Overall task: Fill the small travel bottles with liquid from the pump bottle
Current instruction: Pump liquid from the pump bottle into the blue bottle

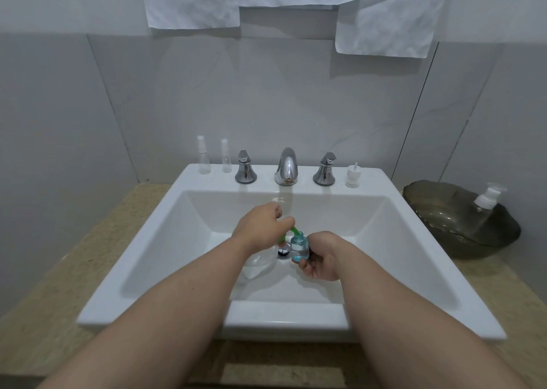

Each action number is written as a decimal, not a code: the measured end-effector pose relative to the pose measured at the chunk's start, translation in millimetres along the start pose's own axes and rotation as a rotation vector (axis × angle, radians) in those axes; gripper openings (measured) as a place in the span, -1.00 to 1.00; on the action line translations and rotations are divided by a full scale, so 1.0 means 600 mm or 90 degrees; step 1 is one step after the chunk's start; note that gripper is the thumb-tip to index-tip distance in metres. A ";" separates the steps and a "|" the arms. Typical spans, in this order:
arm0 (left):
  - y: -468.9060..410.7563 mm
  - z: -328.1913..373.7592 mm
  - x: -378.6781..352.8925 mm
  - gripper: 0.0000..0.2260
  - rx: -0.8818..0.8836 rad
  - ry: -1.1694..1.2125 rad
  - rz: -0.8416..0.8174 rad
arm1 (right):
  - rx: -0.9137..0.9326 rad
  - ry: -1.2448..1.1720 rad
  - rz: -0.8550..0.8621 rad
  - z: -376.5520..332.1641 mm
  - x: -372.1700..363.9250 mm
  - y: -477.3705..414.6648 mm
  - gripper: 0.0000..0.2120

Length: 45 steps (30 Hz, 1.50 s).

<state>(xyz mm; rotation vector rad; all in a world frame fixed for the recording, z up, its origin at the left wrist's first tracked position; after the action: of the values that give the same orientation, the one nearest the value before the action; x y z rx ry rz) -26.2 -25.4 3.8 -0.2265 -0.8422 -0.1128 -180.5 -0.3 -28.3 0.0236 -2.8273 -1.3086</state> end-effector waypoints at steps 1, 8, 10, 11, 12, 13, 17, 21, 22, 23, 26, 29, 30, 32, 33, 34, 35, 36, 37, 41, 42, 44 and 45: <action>0.000 0.000 0.000 -0.70 -0.001 0.003 0.000 | 0.000 0.001 -0.001 0.000 0.000 0.000 -0.61; 0.002 0.001 0.000 -0.72 0.000 0.003 -0.004 | -0.005 0.023 -0.003 0.001 -0.001 -0.006 -0.61; 0.004 0.000 0.001 -0.72 0.000 -0.005 -0.001 | -0.009 0.023 -0.003 0.001 0.000 -0.007 -0.61; 0.004 -0.001 0.002 -0.72 0.002 -0.008 0.000 | -0.012 0.022 -0.002 0.001 0.000 -0.008 -0.61; 0.005 -0.001 0.003 -0.71 0.004 -0.012 0.002 | -0.014 0.020 -0.001 0.001 0.000 -0.008 -0.61; 0.006 -0.001 0.003 -0.69 0.006 -0.014 0.004 | -0.014 0.019 0.000 0.000 0.000 -0.009 -0.61; 0.006 -0.002 0.006 -0.62 0.009 -0.021 0.009 | -0.019 0.018 -0.005 0.000 0.001 -0.010 -0.59; 0.006 -0.002 0.007 -0.59 0.008 -0.028 0.009 | -0.021 0.015 -0.003 0.000 0.002 -0.009 -0.60; 0.006 -0.001 0.007 -0.59 0.006 -0.029 0.007 | -0.021 0.015 -0.002 0.000 0.002 -0.009 -0.60; 0.007 -0.001 0.006 -0.60 0.005 -0.030 0.006 | -0.021 0.014 -0.002 0.000 0.002 -0.009 -0.60; 0.006 0.001 0.005 -0.62 -0.002 -0.028 0.007 | -0.018 0.008 -0.001 0.000 0.002 -0.005 -0.60; 0.004 0.000 0.003 -0.65 -0.004 -0.012 0.008 | -0.013 0.004 0.001 -0.001 0.001 -0.004 -0.61; 0.004 0.000 0.003 -0.66 -0.004 -0.011 0.008 | -0.012 0.005 0.000 -0.001 0.001 -0.005 -0.61; 0.003 0.000 0.002 -0.67 -0.005 -0.009 0.008 | -0.011 0.006 0.001 -0.001 0.001 -0.009 -0.61; 0.003 -0.001 0.002 -0.67 -0.005 -0.008 0.007 | -0.011 0.006 0.001 -0.001 0.002 -0.010 -0.61; 0.002 -0.001 0.001 -0.68 -0.004 -0.008 0.007 | -0.013 0.007 0.001 0.000 0.002 -0.010 -0.61; 0.002 -0.001 0.001 -0.68 -0.003 -0.007 0.007 | -0.013 0.008 -0.001 0.001 0.002 -0.010 -0.61; 0.002 -0.001 0.001 -0.69 -0.002 -0.005 0.006 | -0.013 0.008 -0.004 0.001 0.001 -0.008 -0.61; 0.002 -0.001 0.000 -0.69 -0.001 -0.003 0.006 | -0.013 0.008 -0.007 0.001 0.001 -0.008 -0.60; 0.001 -0.002 -0.002 -0.71 -0.002 -0.005 0.002 | -0.011 0.009 -0.008 0.000 0.001 -0.010 -0.60; 0.001 -0.002 -0.001 -0.72 -0.001 -0.003 0.002 | -0.013 0.009 -0.009 0.000 0.000 -0.010 -0.59; 0.000 -0.003 -0.001 -0.72 0.001 0.004 0.001 | -0.015 0.009 -0.011 0.000 0.000 -0.010 -0.60; 0.000 -0.003 -0.001 -0.72 0.001 0.007 -0.001 | -0.015 0.009 -0.012 0.000 0.000 -0.010 -0.59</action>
<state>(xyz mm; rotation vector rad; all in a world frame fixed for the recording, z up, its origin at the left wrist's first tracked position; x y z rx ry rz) -25.3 -26.0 2.0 -0.2233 -0.8308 -0.1145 -180.2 -4.1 -33.2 0.0588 -2.8056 -1.3407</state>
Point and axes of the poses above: each hand's wrist, its own y-axis away from the middle knuckle, its own x-axis out of the back of the hand, z = x × y, the point moved 2 cm from there along -y, towards the middle knuckle, and after that the axes turned 5 degrees about -x, right-handed, at the moved point
